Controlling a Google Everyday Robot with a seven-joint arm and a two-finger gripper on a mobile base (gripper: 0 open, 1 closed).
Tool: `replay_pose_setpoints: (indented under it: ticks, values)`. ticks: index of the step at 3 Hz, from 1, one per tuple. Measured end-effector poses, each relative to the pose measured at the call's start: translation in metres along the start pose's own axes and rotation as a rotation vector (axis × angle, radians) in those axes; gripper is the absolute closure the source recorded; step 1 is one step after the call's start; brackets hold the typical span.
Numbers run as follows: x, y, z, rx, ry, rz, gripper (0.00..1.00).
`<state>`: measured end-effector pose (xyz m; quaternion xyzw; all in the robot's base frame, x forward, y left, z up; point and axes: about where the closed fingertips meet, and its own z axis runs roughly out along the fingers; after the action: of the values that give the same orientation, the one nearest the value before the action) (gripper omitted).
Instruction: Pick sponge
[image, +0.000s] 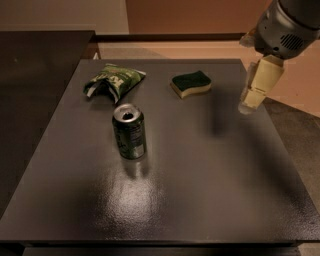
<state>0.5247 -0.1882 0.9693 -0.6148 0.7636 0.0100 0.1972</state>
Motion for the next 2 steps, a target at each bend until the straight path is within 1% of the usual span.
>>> replay_pose_setpoints:
  ticks: [2]
  values:
    - [-0.020,-0.055,0.042,-0.024,-0.050,0.039,0.00]
